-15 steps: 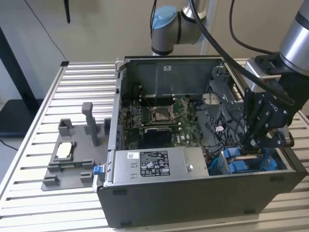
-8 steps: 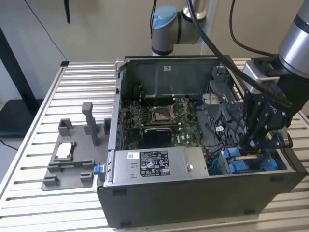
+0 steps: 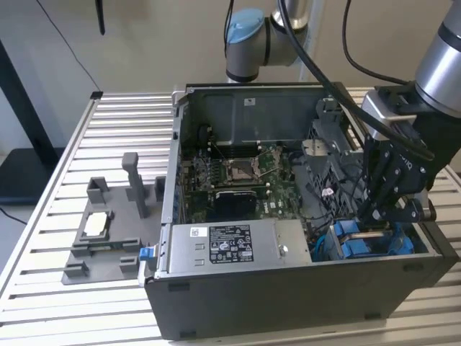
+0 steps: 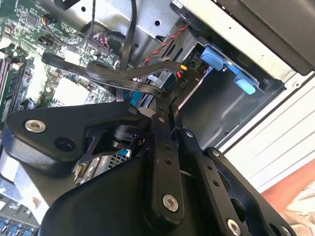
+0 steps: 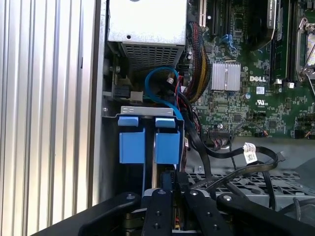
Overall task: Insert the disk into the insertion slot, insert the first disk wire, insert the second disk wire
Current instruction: 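Insert the second disk wire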
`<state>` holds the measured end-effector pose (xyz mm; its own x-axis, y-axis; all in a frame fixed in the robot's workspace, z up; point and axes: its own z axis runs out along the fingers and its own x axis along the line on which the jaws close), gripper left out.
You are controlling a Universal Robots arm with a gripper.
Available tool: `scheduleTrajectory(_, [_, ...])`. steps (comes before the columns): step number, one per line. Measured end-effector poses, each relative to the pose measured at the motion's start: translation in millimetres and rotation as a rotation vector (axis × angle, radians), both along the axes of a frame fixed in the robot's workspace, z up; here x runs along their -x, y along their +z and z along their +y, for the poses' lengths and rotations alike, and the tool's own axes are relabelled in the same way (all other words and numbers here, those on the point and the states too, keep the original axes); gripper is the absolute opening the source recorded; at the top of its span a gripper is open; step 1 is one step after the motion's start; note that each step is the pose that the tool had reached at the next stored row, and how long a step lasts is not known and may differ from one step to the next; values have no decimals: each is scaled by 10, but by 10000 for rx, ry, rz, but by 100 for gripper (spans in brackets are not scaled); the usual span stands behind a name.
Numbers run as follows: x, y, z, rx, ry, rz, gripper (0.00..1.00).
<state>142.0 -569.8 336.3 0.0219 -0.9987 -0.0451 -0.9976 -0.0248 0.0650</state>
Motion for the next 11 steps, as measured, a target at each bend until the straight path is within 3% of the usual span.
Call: scheduleTrajectory(11, [0, 0, 0, 0, -3, 0, 16])
